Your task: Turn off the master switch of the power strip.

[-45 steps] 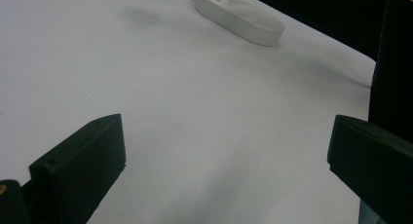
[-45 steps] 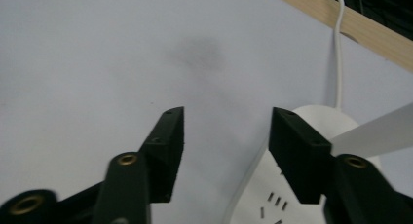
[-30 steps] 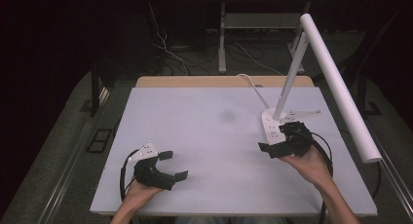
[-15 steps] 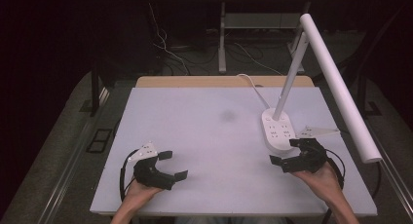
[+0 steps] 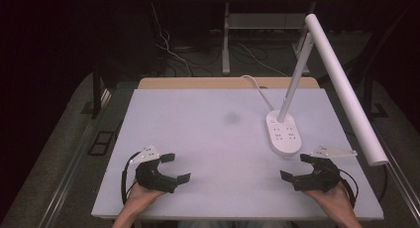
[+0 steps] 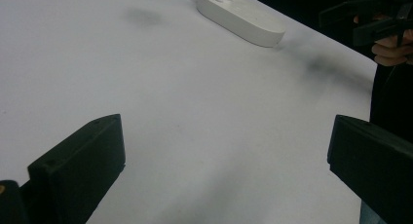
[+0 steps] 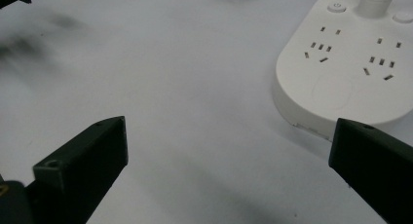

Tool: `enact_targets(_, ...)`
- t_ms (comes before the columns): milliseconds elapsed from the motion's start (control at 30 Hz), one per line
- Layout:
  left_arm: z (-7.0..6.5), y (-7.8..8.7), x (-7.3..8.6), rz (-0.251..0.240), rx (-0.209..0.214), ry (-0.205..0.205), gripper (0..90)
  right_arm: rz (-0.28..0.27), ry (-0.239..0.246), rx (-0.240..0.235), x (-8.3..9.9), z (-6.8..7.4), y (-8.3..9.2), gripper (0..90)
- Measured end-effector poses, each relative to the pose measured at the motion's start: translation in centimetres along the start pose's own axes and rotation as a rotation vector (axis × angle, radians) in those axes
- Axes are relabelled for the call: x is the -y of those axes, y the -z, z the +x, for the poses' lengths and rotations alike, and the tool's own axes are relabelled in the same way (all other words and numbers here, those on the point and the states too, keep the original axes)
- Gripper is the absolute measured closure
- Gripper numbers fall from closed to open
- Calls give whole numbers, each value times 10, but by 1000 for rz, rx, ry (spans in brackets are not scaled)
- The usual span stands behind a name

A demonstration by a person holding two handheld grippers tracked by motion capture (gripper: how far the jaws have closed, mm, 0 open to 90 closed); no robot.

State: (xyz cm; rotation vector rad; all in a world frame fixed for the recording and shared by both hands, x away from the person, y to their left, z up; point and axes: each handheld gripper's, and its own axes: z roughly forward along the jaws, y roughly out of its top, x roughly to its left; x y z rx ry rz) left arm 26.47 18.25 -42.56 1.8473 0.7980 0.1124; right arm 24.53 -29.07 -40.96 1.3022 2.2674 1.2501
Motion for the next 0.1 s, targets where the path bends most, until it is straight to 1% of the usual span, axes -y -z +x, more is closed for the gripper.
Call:
enact_targets(67,0,0,0,1,0,0,0,3,-4,-6,3,1,-1,0)
enact_targets(100,0,-1,0,0,1,1,0,-1,3,-6,4,1,-1,0)
